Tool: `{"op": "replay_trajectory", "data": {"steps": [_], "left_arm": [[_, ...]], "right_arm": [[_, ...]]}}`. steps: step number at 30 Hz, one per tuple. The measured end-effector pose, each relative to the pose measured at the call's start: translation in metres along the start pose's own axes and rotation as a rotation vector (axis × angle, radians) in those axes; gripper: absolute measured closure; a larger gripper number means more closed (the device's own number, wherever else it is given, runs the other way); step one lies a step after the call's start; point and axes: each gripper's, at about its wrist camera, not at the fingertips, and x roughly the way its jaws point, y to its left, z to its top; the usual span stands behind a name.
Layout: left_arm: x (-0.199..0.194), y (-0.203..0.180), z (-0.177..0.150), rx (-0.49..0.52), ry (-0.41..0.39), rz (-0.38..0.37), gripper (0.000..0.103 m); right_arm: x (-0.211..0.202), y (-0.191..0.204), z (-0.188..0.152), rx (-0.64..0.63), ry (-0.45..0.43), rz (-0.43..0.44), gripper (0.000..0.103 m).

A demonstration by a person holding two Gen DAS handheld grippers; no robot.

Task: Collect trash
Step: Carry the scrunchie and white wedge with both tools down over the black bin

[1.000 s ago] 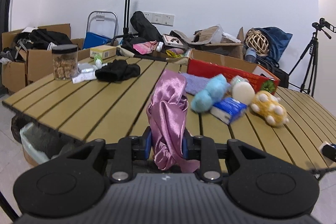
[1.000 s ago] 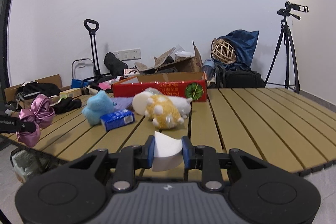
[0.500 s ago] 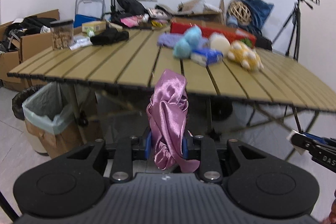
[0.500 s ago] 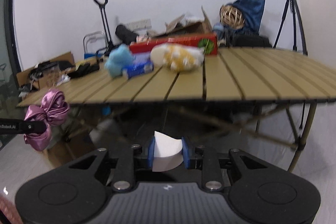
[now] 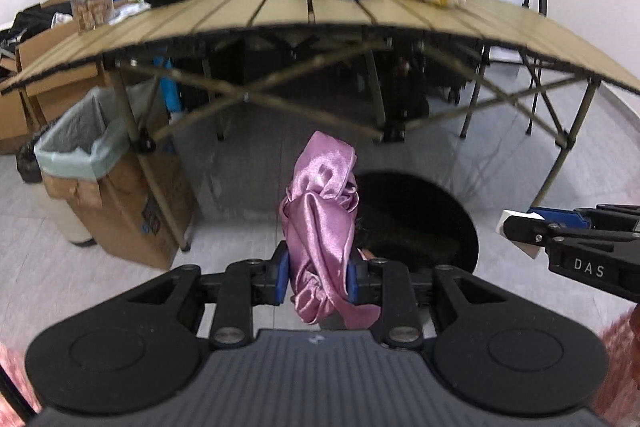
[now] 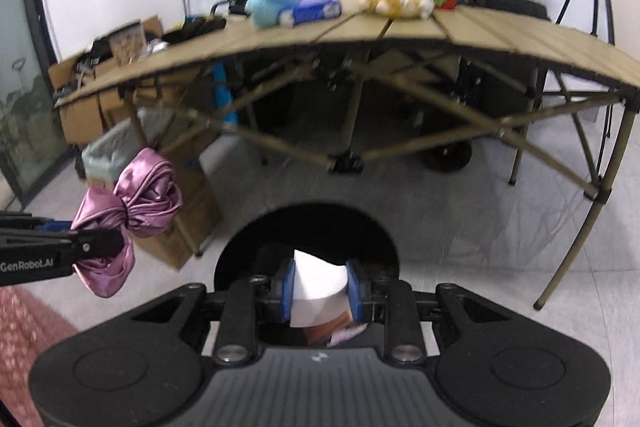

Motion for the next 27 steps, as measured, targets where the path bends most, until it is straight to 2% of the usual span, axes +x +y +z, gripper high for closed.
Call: {"op": "replay_trajectory", "data": {"steps": [6,15,27], "left_arm": [[0.008,0.006,-0.019,-0.008,0.078,0.016,0.076],[0.032,0.018,-0.026,-0.045,0.172,0.040,0.076],[0.055,0.022,-0.022,-0.067,0.205,0.064,0.076]], "right_arm": [[0.008,0.010,-0.017,-0.018,0.093,-0.004,0.078],[0.032,0.011,-0.026,-0.013,0.202,-0.046,0.078],[0.074,0.007,-0.004,-0.022,0.220,-0.029,0.078]]}}
